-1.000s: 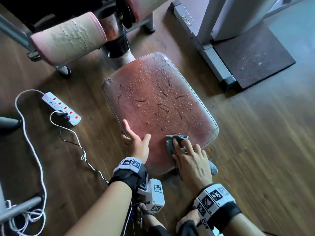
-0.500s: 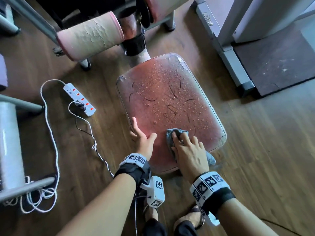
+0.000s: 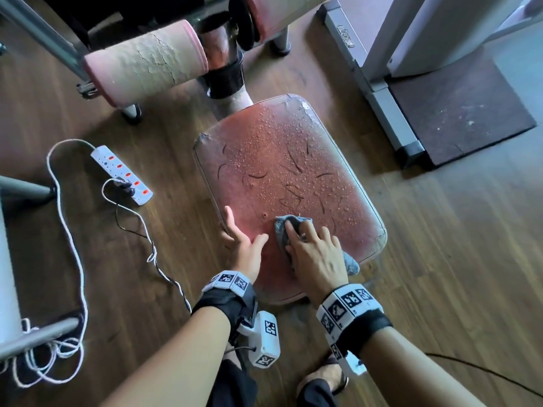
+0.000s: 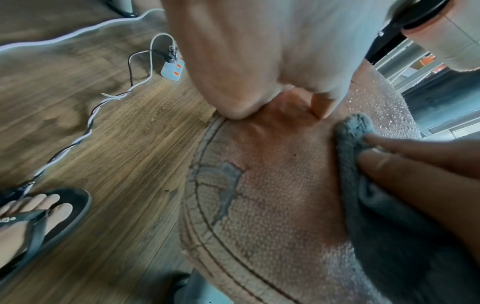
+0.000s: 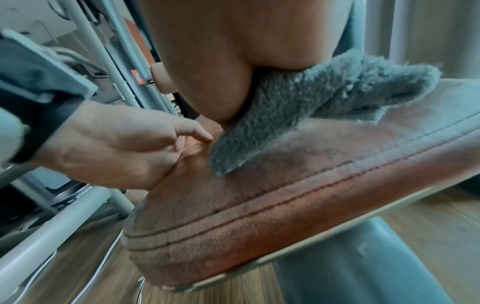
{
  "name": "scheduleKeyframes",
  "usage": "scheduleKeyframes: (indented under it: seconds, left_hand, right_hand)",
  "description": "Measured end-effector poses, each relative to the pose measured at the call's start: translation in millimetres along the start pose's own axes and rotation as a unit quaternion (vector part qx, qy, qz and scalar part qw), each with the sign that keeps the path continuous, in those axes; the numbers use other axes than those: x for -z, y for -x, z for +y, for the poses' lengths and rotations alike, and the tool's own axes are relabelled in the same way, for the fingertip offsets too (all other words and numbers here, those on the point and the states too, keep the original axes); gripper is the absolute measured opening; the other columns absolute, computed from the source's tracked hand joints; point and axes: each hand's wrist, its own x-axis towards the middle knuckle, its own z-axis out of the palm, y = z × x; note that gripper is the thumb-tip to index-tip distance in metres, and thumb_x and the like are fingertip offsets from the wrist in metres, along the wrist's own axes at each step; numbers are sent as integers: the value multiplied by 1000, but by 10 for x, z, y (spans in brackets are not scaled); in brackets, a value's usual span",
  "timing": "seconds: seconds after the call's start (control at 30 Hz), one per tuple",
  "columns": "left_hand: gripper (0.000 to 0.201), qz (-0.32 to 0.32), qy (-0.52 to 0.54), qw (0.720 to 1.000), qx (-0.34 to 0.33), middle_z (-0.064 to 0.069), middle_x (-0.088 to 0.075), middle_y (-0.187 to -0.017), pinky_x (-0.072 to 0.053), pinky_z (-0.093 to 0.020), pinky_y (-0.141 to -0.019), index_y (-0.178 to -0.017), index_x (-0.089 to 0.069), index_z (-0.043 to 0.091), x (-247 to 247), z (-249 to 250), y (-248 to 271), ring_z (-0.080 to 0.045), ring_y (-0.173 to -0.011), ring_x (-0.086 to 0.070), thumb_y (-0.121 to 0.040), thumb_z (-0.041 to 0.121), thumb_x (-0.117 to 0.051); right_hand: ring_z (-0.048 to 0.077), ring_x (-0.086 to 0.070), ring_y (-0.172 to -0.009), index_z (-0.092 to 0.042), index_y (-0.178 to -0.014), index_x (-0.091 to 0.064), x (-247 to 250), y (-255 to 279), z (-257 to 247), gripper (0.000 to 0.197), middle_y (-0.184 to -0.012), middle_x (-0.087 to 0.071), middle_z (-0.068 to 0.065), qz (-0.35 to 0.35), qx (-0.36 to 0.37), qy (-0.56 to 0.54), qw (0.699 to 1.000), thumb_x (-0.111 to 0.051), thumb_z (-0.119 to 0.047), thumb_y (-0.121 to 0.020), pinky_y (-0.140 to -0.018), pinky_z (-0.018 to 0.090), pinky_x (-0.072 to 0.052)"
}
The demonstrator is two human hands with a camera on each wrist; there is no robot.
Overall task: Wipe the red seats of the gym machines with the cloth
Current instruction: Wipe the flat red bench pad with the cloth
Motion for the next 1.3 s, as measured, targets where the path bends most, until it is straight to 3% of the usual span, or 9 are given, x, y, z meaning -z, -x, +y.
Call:
scheduleKeyframes:
  seconds: [0.07,0.13,0.33,0.47,0.63,0.77,0.9,1.13,1.3]
  left_hand:
    - [96,-3,5,1000,-3,-19,-7,-155,-12,-38,-115,-152,4,40,8,1,-1,-26,-144,-13,-87,25,-65]
    - [91,-7,30,1000,1,-17,-7,-155,-14,-39,-116,-150,2,44,27,4,-4,-26,-146,-11,-87,27,-61]
    - [77,-20,78,997,-2,-16,-7,-157,-18,-22,-99,-152,-4,42,60,37,50,-24,-142,-26,-96,16,-49]
    - [79,-20,63,998,-2,-21,-4,-158,-19,-31,-109,-152,-1,42,66,36,71,-30,-143,-23,-95,20,-52]
    - [89,-39,34,999,4,-19,1,-160,-15,-38,-114,-151,5,45,85,68,124,-29,-143,-22,-92,23,-60]
    - [94,-52,28,998,12,-20,5,-160,-20,-46,-115,-144,9,56,89,53,116,-35,-143,-25,-89,28,-62]
    - [93,-51,20,998,11,-18,2,-160,-23,-44,-112,-147,8,52,79,54,115,-34,-141,-27,-91,23,-61]
    - [93,-41,11,999,3,-15,2,-160,-25,-42,-111,-149,7,49,60,35,109,-33,-140,-28,-92,22,-61]
    - [96,-34,18,999,-20,-14,6,-161,-26,-32,-104,-148,8,51,45,-24,63,-31,-137,-36,-90,21,-62]
  right_hand:
    - [28,-52,-86,-26,-135,-51,-25,-34,-68,46,-118,-53,2,4,-15,-3,1000,-52,-38,-91,-67,38,-45]
    - [28,-51,-86,-28,-136,-50,-55,38,-94,45,-120,-53,2,6,-19,-7,1000,-51,-37,-92,-67,38,-44]
    - [29,-52,-87,-28,-137,-50,-85,112,-193,47,-120,-53,3,22,-52,-2,998,-55,-38,-91,-69,38,-45]
    - [29,-51,-89,-27,-138,-48,-95,141,-259,47,-122,-51,4,28,-92,-16,995,-52,-38,-93,-70,39,-46]
    - [27,-50,-86,-25,-136,-49,-130,641,-165,48,-115,-52,2,38,-167,-18,985,-57,-37,-90,-70,39,-46]
    - [28,-50,-85,-26,-137,-49,-135,734,28,46,-113,-52,4,46,-187,-6,981,-56,-35,-92,-68,40,-44]
    - [30,-52,-89,-25,-137,-49,-96,442,163,45,-116,-51,5,49,-231,-19,972,-53,-37,-94,-70,40,-44]
    - [29,-52,-84,-21,-135,-49,-126,632,134,46,-111,-53,5,34,-180,-7,983,-56,-34,-91,-66,40,-44]
    - [32,-51,-96,-21,-138,-43,-14,206,336,47,-121,-48,6,22,-195,-13,980,-49,-37,-94,-76,42,-43]
